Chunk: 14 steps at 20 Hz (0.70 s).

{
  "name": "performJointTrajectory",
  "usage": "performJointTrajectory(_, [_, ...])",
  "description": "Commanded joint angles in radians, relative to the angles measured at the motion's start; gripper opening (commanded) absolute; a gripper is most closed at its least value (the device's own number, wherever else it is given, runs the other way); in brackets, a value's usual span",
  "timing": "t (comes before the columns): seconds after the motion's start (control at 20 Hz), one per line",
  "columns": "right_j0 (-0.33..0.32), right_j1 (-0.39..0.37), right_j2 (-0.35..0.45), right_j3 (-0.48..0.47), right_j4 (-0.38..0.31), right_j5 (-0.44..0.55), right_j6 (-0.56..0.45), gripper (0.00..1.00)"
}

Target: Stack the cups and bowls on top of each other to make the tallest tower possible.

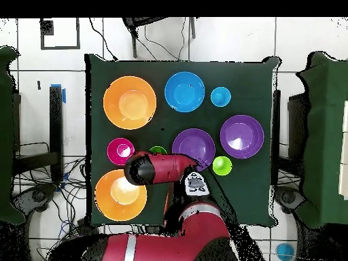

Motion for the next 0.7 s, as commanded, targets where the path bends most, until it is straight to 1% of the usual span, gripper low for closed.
performJointTrajectory(0.05, [-0.001,-0.049,0.099,-0.015,-0.029,0.007,0.056,1.0])
performJointTrajectory(0.25, [0.032,-0.124,0.096,0.021,0.016,0.07,0.095,1.0])
performJointTrajectory(0.4, [0.053,-0.14,0.091,0.02,0.033,0.09,0.111,1.0])
performJointTrajectory(0.5, [0.06,-0.149,0.095,0.019,0.035,0.088,0.111,1.0])
performJointTrajectory(0.6, [0.059,-0.154,0.103,0.025,0.039,0.057,0.12,1.0])
performJointTrajectory(0.7, [0.057,-0.181,0.111,0.043,0.052,0.059,0.13,1.0])
